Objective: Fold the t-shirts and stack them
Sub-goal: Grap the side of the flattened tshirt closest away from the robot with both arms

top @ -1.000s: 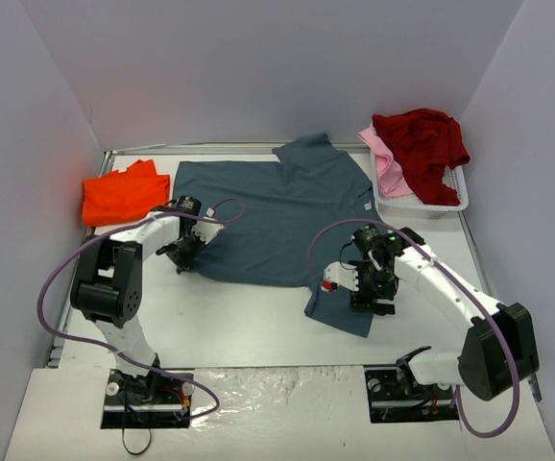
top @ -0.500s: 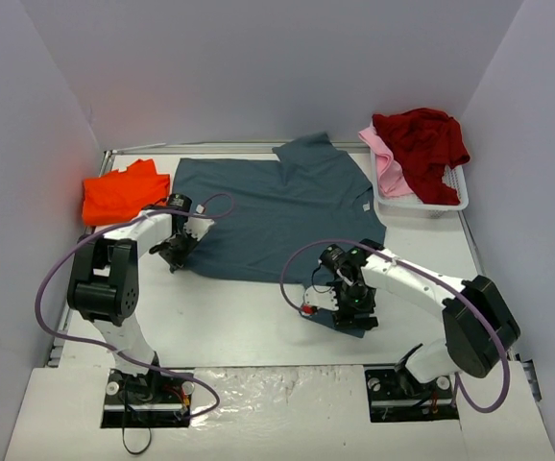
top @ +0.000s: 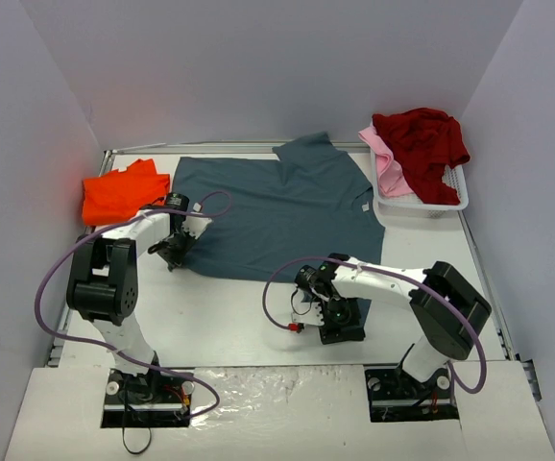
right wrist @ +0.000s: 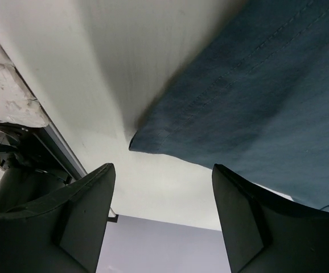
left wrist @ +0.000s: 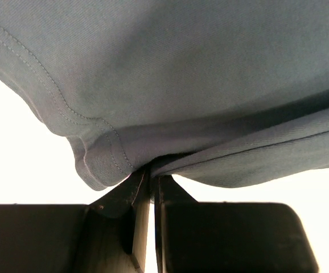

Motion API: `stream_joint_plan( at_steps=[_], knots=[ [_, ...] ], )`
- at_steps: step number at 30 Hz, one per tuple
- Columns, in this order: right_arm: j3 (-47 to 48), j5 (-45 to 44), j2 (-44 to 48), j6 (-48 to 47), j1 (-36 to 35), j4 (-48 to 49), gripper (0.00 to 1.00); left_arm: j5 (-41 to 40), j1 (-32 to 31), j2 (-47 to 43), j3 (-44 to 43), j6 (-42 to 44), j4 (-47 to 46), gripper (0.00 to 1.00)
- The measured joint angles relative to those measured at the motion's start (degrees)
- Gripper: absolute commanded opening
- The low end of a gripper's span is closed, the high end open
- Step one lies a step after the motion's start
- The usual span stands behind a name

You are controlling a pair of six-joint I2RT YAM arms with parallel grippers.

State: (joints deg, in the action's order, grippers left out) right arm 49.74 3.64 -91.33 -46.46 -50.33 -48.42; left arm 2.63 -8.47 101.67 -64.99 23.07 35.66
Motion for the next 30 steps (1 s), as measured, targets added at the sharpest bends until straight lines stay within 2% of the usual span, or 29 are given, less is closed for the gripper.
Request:
stream_joint_plan(
  at_steps=[18,30],
  knots=[
    [1.46,-2.21,-5.77,7.17,-6.34,-0.02,0.63,-0.81,0.5,-0.09,0.28,-0.9,-1.53,0.02],
    [3.93,-3.04,-11.02,9.55,-6.51,-1.38,0.61,-1.07,0.5,-0.74,0.63,-1.05,-1.73,0.02]
  ],
)
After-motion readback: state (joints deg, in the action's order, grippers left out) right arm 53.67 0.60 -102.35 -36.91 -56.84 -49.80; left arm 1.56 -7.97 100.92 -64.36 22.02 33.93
